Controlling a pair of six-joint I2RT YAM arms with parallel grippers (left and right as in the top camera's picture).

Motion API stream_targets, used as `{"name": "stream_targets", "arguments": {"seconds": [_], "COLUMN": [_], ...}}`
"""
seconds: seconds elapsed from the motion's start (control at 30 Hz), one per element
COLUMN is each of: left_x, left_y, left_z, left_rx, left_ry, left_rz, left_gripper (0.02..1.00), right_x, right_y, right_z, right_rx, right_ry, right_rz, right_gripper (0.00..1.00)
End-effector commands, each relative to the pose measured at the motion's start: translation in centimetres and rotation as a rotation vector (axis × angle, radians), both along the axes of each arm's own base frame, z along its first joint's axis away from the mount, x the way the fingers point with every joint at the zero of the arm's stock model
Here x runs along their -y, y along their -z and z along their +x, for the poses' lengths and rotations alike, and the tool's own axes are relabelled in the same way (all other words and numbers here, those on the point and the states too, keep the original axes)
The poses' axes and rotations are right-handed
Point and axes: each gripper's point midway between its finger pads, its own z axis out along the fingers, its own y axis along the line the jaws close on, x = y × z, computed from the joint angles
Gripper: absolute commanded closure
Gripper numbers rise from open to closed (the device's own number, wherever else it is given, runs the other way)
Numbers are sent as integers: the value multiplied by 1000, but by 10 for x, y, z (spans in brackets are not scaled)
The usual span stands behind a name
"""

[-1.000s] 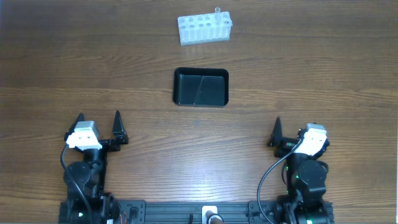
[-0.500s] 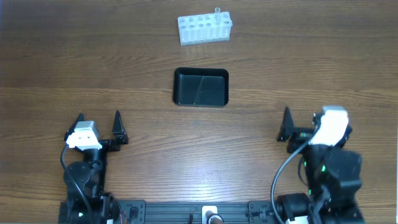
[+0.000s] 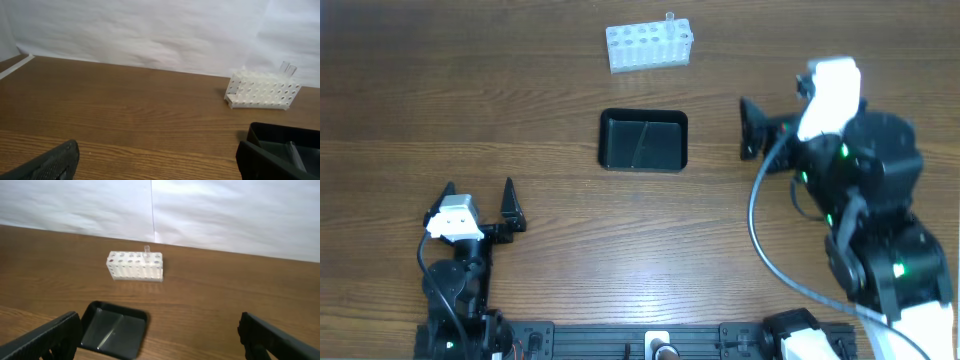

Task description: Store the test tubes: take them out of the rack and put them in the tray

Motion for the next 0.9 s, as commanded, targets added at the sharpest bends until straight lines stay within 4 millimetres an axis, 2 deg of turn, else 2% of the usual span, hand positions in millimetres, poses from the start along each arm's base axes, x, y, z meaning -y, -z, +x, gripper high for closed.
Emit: {"name": "stream_targets", "arguments": {"seconds": [0.03,0.13,0.37,0.57,0.7,0.9], "left_x": [1,1,1,1,1,1], "left_y": [1,1,1,1,1,1], "left_z": [0,0,0,0,0,0], "left_rx": [-1,-1,-1,-1,-1,-1], "left_ry": [10,10,10,10,10,10], "left_rz": [14,14,14,14,14,14], "left_gripper": [20,20,20,20,20,20], "right_x": [7,5,-27,-48,-52,-61], "right_y": [-15,-15,-4,25,49,89], "right_z": [28,49,98,141,165,187], "right_rx": [-2,-12,-56,-116,-154,-215], "right_ry": [140,198,212,228,259,261], "right_rz": [-9,-53,-77,-111,-152,-183], "right_gripper": [7,7,9,7,12,7]}}
